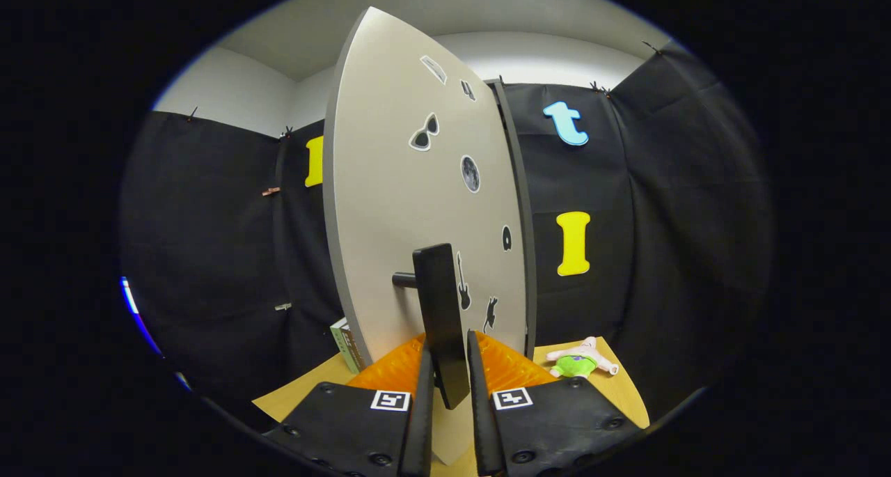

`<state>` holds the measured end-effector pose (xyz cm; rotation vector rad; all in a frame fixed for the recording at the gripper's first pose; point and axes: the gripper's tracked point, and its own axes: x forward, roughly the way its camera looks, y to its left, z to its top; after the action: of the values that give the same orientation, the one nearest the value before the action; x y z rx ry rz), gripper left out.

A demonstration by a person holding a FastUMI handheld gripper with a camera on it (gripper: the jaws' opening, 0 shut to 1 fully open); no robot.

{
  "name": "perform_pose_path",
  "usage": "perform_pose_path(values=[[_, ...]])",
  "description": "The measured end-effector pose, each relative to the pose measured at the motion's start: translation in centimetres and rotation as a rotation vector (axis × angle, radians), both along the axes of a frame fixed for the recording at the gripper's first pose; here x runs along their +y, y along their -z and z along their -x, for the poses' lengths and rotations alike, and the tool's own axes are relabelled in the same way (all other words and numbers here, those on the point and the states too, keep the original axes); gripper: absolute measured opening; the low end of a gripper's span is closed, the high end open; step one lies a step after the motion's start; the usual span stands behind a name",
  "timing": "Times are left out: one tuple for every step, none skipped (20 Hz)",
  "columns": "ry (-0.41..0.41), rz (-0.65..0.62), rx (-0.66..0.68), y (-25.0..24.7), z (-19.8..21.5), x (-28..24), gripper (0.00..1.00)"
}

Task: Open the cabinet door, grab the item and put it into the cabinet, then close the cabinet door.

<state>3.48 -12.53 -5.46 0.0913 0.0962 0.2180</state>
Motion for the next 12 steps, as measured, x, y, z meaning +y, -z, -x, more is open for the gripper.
perform_pose_path(values=[[0.008, 0.001, -0.001, 0.0, 0.0, -0.3, 0.28], [0.023, 0.006, -0.003, 0.0, -0.1, -0.8, 0.28], [0.037, 0.007, -0.008, 0.0, 0.0, -1.2, 0.28], [0.048, 0.009, -0.017, -0.1, 0.1, -1.6, 0.28], [0.059, 0.011, -0.031, -0.4, 0.1, -1.8, 0.28], [0.079, 0.017, -0.047, -0.6, 0.2, -2.2, 0.27], [0.108, 0.028, -0.053, -0.6, 0.2, -2.8, 0.26], [0.129, 0.032, -0.062, -0.7, 0.2, -3.6, 0.24], [0.141, 0.029, -0.071, -0.8, 0.0, -3.9, 0.23], [0.148, 0.022, -0.08, -1.0, -0.1, -4.2, 0.23], [0.159, 0.02, -0.085, -1.0, -0.3, -4.6, 0.23], [0.179, 0.022, -0.085, -1.1, -0.3, -5.0, 0.23]])
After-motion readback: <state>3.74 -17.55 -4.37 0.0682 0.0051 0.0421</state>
